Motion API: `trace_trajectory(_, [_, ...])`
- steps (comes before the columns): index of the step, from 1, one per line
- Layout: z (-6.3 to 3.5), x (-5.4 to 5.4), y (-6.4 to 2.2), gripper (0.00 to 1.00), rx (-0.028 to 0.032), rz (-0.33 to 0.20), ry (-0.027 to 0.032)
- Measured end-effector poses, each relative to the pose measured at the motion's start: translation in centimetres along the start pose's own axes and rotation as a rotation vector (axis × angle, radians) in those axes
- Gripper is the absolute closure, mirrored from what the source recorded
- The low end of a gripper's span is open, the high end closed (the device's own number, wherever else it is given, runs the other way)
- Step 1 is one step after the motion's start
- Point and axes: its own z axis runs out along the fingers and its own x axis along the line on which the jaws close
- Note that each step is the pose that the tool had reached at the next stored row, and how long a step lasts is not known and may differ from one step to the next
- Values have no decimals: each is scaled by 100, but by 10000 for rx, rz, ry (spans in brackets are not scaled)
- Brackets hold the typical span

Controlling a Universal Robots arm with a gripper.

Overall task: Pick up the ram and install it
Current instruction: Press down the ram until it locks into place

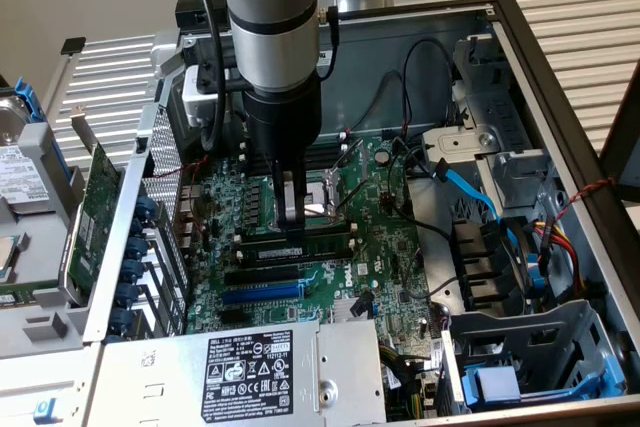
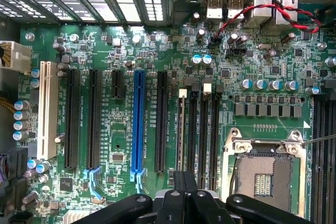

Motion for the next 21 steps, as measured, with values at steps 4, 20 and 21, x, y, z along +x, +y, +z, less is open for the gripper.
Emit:
trace_trajectory(4, [-128,3,2,89,-7,-1,15])
trace_trajectory(20, [-187,3,2,89,-11,327,15])
trace_trajectory(21, [-187,3,2,89,-12,477,14])
